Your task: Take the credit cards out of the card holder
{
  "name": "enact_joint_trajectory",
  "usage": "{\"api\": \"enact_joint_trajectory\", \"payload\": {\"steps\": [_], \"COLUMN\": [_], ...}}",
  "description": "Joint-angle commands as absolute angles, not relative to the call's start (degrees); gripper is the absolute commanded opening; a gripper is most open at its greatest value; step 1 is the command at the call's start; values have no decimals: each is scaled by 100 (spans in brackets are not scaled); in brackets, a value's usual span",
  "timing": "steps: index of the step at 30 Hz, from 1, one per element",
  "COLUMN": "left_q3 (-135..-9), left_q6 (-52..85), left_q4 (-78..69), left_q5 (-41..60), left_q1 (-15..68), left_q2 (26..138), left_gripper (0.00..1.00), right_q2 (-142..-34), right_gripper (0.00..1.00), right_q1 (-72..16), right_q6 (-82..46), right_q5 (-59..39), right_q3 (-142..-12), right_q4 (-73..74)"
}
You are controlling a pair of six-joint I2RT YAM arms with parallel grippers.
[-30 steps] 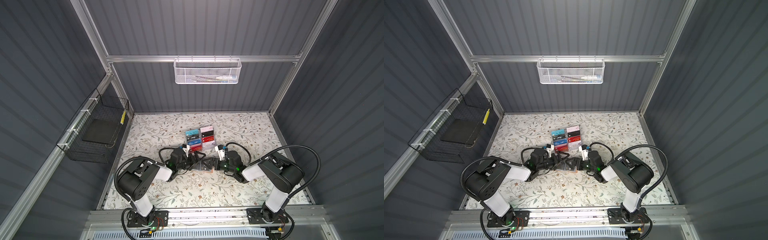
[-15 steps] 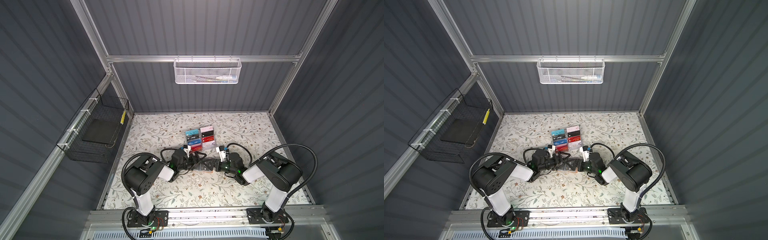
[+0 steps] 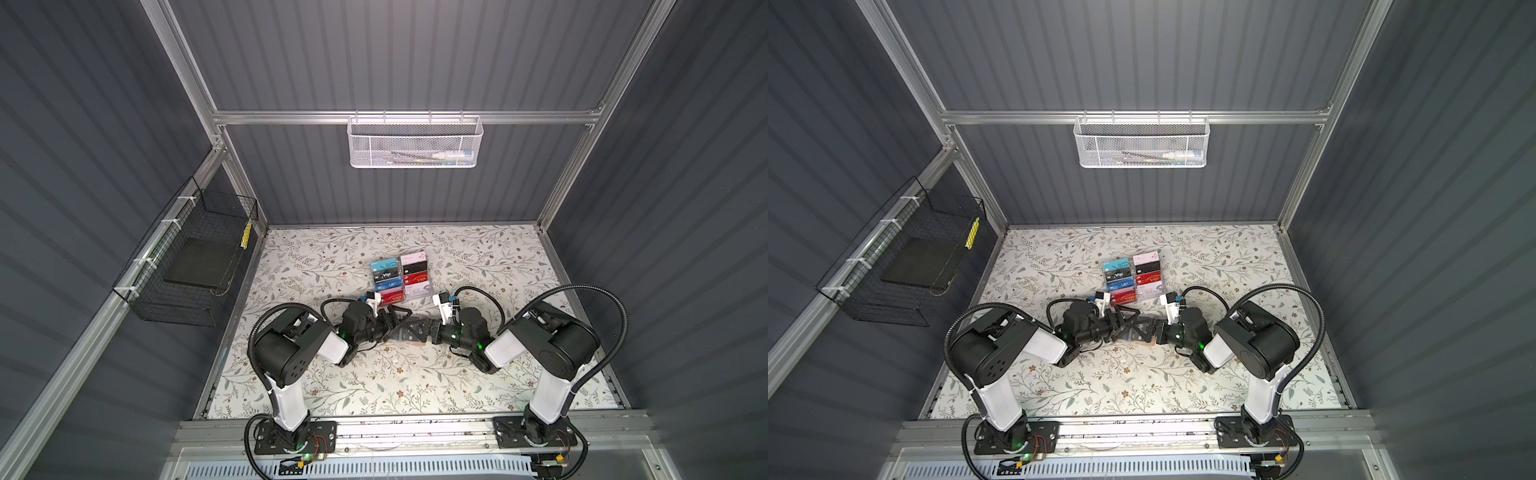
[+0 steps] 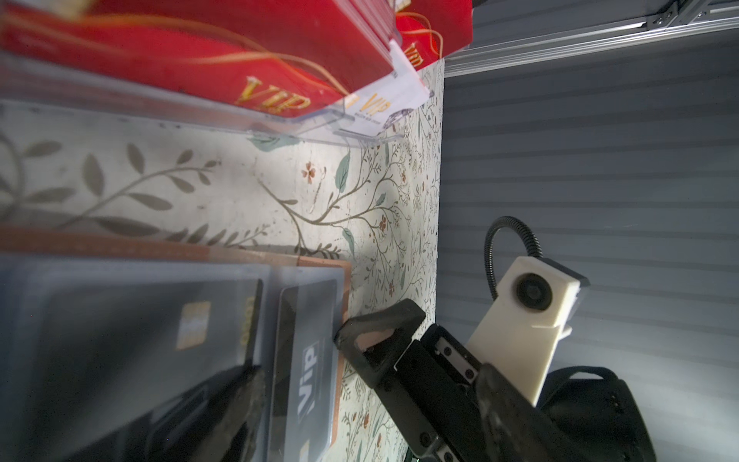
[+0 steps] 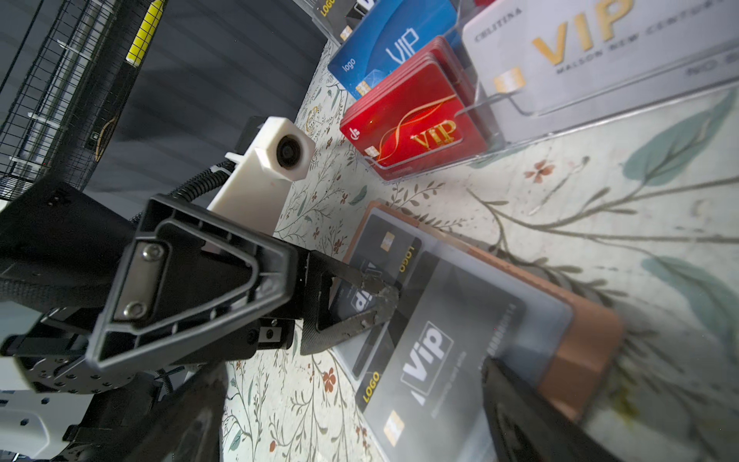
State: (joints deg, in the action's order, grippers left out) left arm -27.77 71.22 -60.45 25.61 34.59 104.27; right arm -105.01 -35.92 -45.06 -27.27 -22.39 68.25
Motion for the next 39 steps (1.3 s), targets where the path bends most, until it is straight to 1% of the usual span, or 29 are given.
{"api": "enact_joint_trajectory", "payload": {"steps": [1,3,9,16,32,39], "left_q3": [-2627,-2602,-2568,-2549,-2496,-2413], "left_q6": [7154,7160,7137,7165,7180,7237], "left_q4": [-6096,-6130,-6153,-6330,-6489,-6691], "left_q5": [2610,2619,2648,2689,2798,2810], "left_q1": [3489,3489,3488,3489,3486,3489], "left_q2": [10605,10634,10695,10883,11018,11111], "left_gripper": [81,79,78,78,75,70], "right_q2": [-10846,-10824,-10582,-10135,-10702,-10780], "right_gripper": [99,99,99,99,99,99], "right_q1": [-3616,-3613,-3628,-3657,-3714,-3728], "right_q6": [-4640,-4630,-4532,-4248,-4368,-4419], "right_q5": [-2712,-2690,-2539,-2257,-2394,-2404], "right_q3": [-1973,-1951,-1830,-1836,-1942,-1935], "right_q4": [5605,5581,5336,4575,4972,5102]}}
